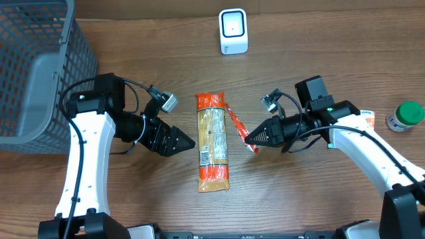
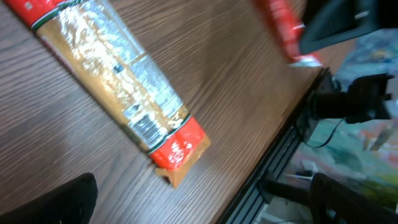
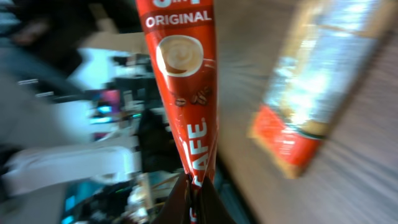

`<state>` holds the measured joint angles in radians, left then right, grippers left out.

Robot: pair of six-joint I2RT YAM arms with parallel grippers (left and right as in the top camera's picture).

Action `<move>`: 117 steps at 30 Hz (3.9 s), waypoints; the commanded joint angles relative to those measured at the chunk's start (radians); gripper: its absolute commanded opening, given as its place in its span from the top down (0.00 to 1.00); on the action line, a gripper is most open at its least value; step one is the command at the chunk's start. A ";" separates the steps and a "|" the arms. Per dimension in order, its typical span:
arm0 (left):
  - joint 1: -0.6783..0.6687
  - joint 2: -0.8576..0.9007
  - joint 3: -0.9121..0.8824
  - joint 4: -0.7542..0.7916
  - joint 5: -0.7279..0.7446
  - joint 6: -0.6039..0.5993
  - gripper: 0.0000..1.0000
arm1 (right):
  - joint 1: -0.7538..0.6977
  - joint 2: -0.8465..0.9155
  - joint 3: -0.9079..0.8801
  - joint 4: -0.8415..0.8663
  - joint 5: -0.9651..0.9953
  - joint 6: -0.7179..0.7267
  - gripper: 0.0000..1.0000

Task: Scan the item barcode

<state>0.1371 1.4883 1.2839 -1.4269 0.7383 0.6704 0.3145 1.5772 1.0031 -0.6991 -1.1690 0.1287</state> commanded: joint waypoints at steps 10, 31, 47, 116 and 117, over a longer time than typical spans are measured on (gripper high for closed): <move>-0.007 0.000 -0.001 0.052 -0.043 -0.005 0.00 | -0.070 -0.011 0.014 0.039 -0.400 0.058 0.96; -0.007 0.000 -0.001 0.051 -0.040 -0.005 0.00 | -0.284 -0.011 0.014 0.120 -0.386 0.335 0.96; -0.007 0.000 -0.001 0.052 -0.121 -0.005 0.00 | -0.201 -0.011 0.014 1.078 -0.249 1.413 0.96; -0.248 0.000 -0.001 0.093 0.564 0.460 0.96 | -0.139 -0.095 -0.213 2.280 -0.372 1.882 0.96; -0.253 0.000 -0.001 0.095 0.559 0.460 0.96 | -0.132 -0.095 -0.213 2.280 -0.366 1.882 0.96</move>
<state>-0.0998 1.4883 1.2827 -1.3415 1.3453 1.0595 0.1600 1.4841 0.7921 1.5295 -1.5299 2.0182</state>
